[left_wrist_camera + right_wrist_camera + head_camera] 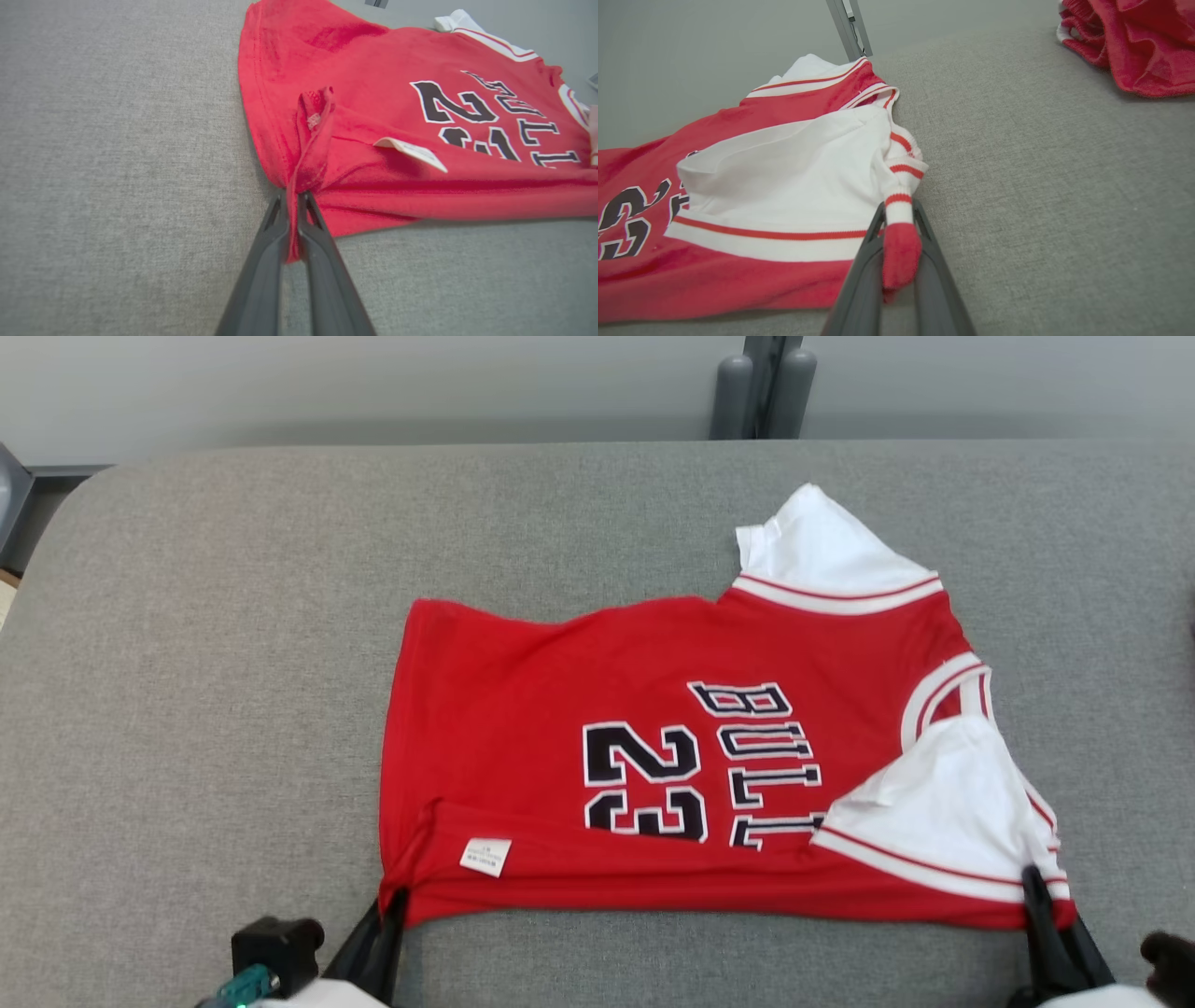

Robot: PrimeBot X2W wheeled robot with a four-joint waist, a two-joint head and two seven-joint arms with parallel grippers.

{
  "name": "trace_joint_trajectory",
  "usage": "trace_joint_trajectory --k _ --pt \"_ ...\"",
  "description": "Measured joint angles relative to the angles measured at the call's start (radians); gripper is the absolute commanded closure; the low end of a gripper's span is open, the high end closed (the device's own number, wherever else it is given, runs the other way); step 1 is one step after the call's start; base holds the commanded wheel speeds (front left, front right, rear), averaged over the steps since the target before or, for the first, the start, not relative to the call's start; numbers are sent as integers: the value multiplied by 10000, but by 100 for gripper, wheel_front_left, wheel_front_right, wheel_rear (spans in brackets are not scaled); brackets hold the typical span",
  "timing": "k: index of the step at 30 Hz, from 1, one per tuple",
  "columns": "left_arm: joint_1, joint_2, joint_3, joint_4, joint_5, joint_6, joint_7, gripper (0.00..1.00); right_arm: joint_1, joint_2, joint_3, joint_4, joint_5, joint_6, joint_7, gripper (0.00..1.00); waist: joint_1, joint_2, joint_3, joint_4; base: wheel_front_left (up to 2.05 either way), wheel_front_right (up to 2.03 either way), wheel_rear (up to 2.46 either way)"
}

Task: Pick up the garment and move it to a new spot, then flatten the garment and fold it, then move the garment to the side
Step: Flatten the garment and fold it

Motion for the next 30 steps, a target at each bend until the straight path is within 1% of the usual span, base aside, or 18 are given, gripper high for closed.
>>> trace_joint_trajectory --k 6,9,10,11,12,13,15,19,25,30 --pt "998 52 -27 -828 -251 288 612 100 1231 230 -286 -777 31 0 362 100 0 0 -313 63 0 0 0" --pt "1382 98 -104 -1124 -362 343 926 100 1596 278 -343 -986 81 0 562 100 0 0 -427 73 0 0 0" --pt "1483 123 -151 -1183 -410 343 1037 100 1656 290 -347 -1022 81 0 606 92 0 0 -457 66 0 0 0" --pt "1554 121 -173 -1231 -474 337 1135 74 1710 301 -347 -1068 105 0 625 65 0 0 -481 59 0 0 0" --pt "1610 102 -192 -1289 -593 326 1244 27 1742 305 -334 -1072 174 0 725 8 0 0 -511 50 0 0 0" --pt "1648 84 -205 -1346 -652 328 1285 0 1758 309 -320 -1070 174 0 790 0 0 0 -538 37 0 0 0" --pt "1657 121 -203 -1469 -639 347 1333 0 1755 314 -318 -1158 132 -2 767 0 0 1 -598 8 0 0 0" --pt "1561 140 -17 -1718 -320 698 865 0 1429 322 -334 -1695 -188 -2 556 0 0 0 -697 -91 0 0 0" --pt "988 140 171 -1816 424 1152 -305 0 789 324 -422 -2738 -1244 -2 548 0 0 0 -917 -202 0 0 0" --pt "553 111 199 -1668 635 1197 -802 0 528 322 -336 -3415 -1540 -2 830 0 0 0 -1050 -213 0 0 0"
